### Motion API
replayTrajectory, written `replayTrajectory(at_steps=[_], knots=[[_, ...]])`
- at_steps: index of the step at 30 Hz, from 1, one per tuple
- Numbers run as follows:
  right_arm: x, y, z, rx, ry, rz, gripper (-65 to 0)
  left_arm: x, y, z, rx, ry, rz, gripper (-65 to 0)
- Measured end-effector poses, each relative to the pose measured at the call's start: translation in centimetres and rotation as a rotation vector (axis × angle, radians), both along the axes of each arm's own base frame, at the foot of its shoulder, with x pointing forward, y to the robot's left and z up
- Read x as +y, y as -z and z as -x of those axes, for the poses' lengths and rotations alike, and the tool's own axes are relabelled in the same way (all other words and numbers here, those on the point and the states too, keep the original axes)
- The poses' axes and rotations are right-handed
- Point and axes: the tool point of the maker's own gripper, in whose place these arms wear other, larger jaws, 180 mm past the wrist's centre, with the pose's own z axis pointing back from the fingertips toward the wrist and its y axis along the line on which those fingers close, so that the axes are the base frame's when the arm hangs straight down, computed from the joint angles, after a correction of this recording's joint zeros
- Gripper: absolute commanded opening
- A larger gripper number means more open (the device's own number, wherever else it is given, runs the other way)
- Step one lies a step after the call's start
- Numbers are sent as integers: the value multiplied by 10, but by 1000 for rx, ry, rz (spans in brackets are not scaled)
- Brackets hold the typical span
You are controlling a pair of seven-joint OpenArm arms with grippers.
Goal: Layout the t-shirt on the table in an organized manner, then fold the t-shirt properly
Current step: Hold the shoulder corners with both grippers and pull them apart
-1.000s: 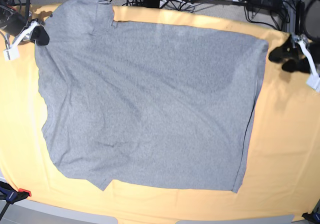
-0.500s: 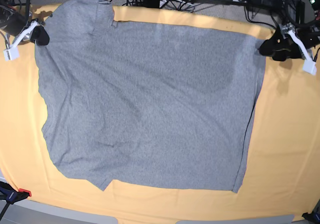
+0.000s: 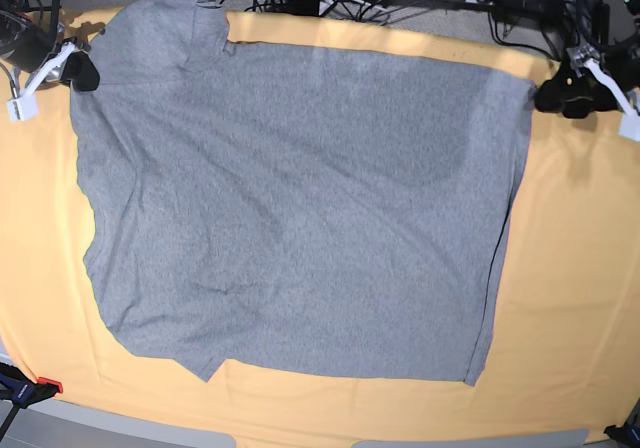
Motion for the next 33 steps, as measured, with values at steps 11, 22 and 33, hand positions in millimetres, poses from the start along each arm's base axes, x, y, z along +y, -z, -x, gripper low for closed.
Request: replayTrajectory(at_steps=[11, 22, 33], knots=[[0, 0, 0, 0, 0, 0, -650, -49, 19, 9, 48, 122, 110, -158], [0, 0, 0, 0, 0, 0, -650, -75, 19, 3, 8, 186, 160, -159], [0, 0, 0, 0, -1, 1, -650, -73, 9, -15, -55, 209, 127, -650]])
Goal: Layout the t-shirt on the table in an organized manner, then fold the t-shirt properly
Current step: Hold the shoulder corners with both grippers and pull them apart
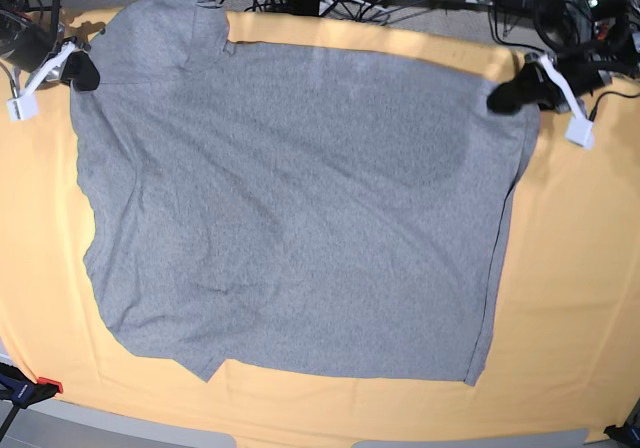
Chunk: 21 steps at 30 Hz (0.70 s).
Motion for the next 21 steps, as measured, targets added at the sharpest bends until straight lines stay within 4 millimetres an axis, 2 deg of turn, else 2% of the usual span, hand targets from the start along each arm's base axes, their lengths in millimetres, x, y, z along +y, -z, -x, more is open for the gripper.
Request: replayTrajectory(at_steps=[5, 11, 18, 21], knots=[[-3, -1, 0, 3, -6, 11, -650, 2, -14, -17, -58, 3, -1, -650], [-20, -13, -6, -2, -34, 68, -650, -3, -28, -22, -105, 5, 63, -650], [-16, -16, -8, -20, -34, 37, -650, -4, -28, -22, -105, 6, 64, -650], [-15, -16, -7, -15, -36, 37, -650, -3, -24, -16, -88, 6, 62, -650]])
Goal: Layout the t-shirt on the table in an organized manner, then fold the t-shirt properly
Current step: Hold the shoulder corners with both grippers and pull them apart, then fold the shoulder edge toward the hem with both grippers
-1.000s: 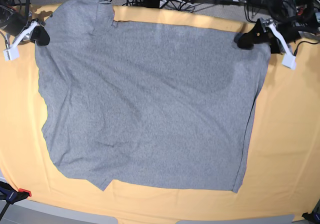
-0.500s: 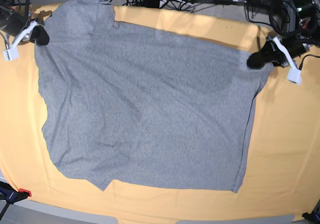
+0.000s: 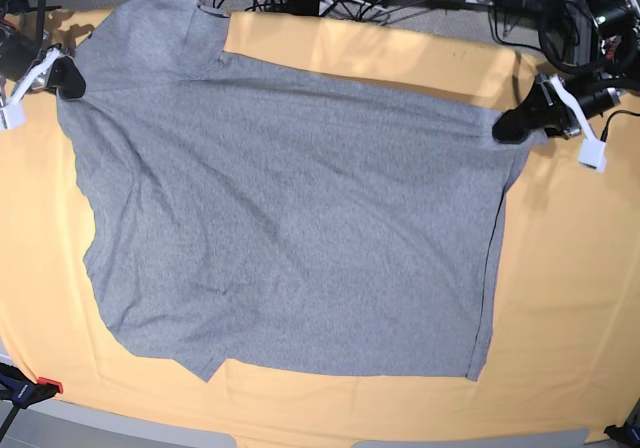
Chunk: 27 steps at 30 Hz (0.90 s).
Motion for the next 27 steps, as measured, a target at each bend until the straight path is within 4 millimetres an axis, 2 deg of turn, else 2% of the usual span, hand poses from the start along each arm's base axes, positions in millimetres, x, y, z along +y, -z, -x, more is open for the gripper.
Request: replayTrajectory(at_steps=[5, 10, 21, 27], knots=[[0, 1, 2, 10, -3, 0, -650, 0, 17, 25, 81, 2, -2, -650], [0, 1, 2, 11, -4, 0, -650, 0, 13, 41, 98, 51, -66, -650], [0, 1, 2, 11, -4, 0, -650, -23, -28, 36, -49, 175, -184, -650], [1, -2, -5, -7, -5, -1, -650, -25, -35, 28, -83, 177, -190, -650]])
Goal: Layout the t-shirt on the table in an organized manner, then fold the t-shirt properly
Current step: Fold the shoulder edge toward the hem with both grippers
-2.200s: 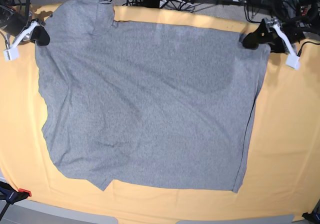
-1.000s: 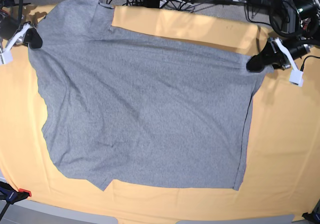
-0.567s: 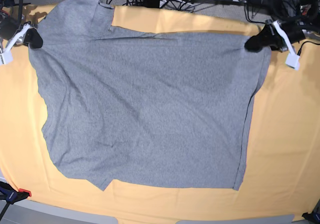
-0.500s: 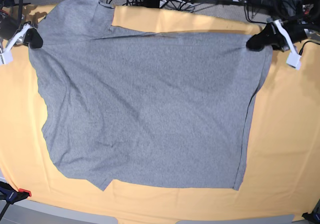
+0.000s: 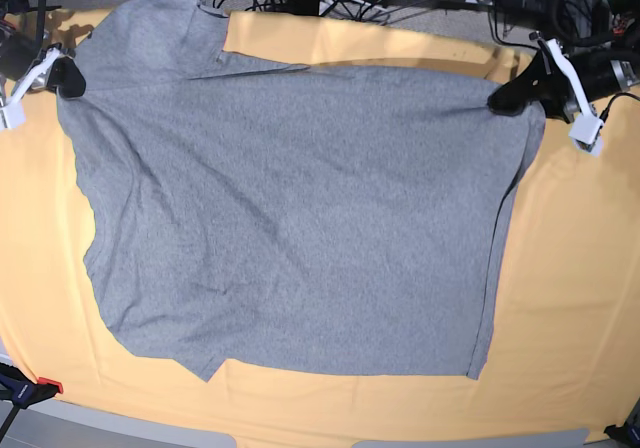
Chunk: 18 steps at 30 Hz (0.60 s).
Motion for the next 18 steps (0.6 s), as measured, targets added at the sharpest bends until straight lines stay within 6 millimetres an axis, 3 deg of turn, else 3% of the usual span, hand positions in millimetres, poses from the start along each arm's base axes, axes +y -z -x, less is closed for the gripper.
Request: replayTrajectory(at_steps=[4, 9, 12, 18], knots=[[0, -9, -19, -52, 0, 4, -650, 2, -24, -32, -125, -23, -1, -650], [0, -20, -38, -105, -1, 2, -650, 9, -32, -51, -180, -46, -57, -650], [1, -28, -50, -144, 0, -1, -650, 11, -48, -66, -250, -63, -54, -650], [2, -35, -58, -173, -1, -12, -650, 12, -56, -73, -282, -64, -57, -650]])
